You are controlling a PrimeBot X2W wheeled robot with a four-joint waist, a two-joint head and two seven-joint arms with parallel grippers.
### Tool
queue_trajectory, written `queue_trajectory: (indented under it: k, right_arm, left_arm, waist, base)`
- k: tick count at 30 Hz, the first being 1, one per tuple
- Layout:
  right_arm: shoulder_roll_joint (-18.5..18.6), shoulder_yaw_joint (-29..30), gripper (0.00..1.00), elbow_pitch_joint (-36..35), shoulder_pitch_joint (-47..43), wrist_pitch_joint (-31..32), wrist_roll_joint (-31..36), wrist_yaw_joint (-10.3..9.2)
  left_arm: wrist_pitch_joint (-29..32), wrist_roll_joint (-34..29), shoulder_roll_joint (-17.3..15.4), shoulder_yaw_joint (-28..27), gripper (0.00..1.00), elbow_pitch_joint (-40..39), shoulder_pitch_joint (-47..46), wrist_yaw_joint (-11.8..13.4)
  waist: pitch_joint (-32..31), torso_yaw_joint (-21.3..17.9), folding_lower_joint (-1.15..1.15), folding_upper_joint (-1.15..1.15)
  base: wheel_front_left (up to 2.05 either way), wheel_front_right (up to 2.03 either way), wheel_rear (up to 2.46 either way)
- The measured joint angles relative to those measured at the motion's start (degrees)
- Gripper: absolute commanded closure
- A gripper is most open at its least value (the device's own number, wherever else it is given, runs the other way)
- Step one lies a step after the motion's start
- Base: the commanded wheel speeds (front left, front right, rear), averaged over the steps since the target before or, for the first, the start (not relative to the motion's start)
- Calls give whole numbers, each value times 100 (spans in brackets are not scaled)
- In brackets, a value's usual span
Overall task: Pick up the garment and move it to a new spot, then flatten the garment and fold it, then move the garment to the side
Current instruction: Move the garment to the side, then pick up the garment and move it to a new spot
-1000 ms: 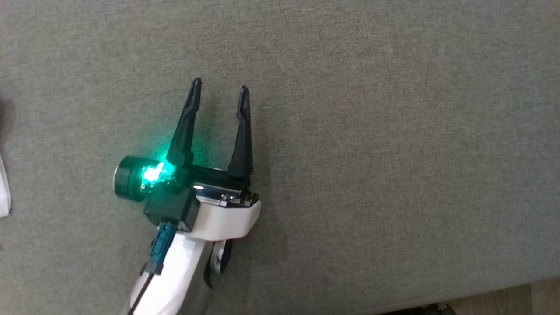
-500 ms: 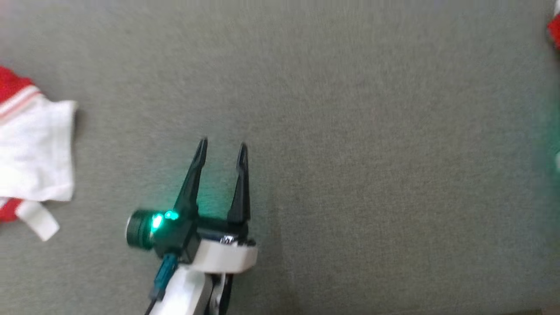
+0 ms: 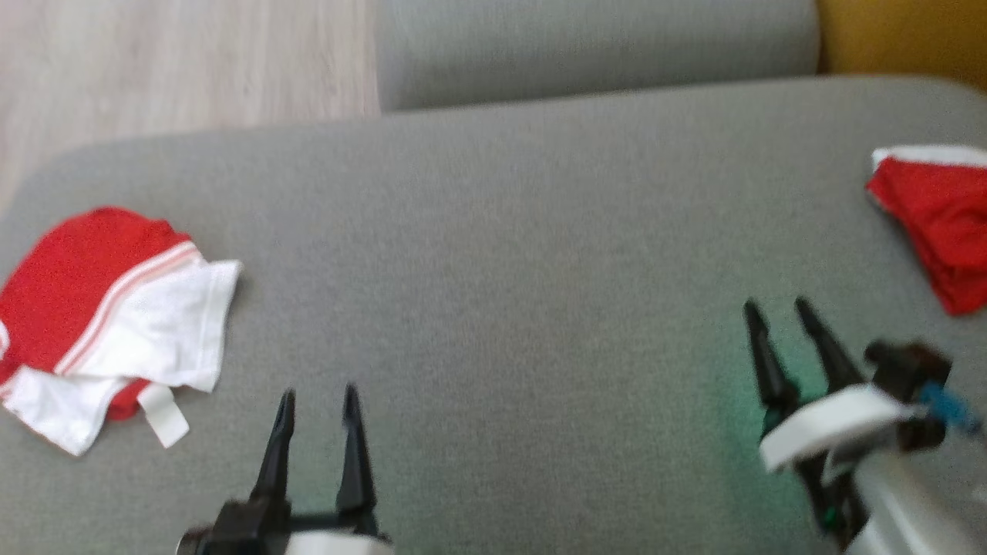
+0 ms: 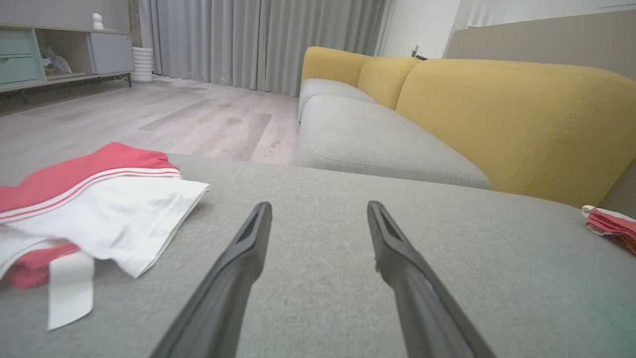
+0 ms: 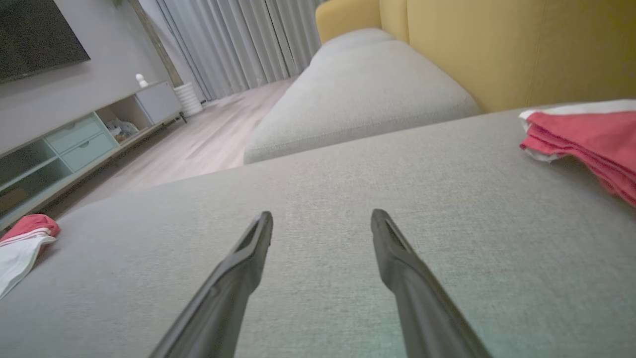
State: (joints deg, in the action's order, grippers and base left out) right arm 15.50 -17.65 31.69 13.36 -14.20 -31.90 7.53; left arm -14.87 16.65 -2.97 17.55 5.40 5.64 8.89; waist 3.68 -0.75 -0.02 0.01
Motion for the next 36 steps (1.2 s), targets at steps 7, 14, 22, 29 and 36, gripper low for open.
queue_trajectory:
  k: [7,14,22,29,36]
  right_arm:
    - [-515,522,0,-1127,-1366,-1,1283,0]
    - [-931,871,0,-1517,-2203,-1,2156,0]
    - [-1061,956,0,-1618,-2306,-1,2394,0]
    - [-1112,1011,0,-1617,-2375,-1,2436,0]
    - [-1115,1024,0,-1603,-2374,-1,2436,0]
  left_arm:
    - [0,-254,-4,-349,0,88,418,-144]
    - [1,-528,-13,-524,0,71,820,-243]
    - [1,-554,-21,-588,0,124,935,-286]
    - [1,-554,-21,-614,0,163,984,-321]
    - [0,-554,-21,-612,0,170,981,-318]
  waist:
    - [-608,43,1,0]
    - [-1004,75,1,0]
    - [-1136,64,2,0]
    - [-1133,48,2,0]
    - [-1070,92,3,0]
  base:
    - [0,0,0]
    - [0,0,0]
    - [0,0,0]
    - [0,0,0]
    - [0,0,0]
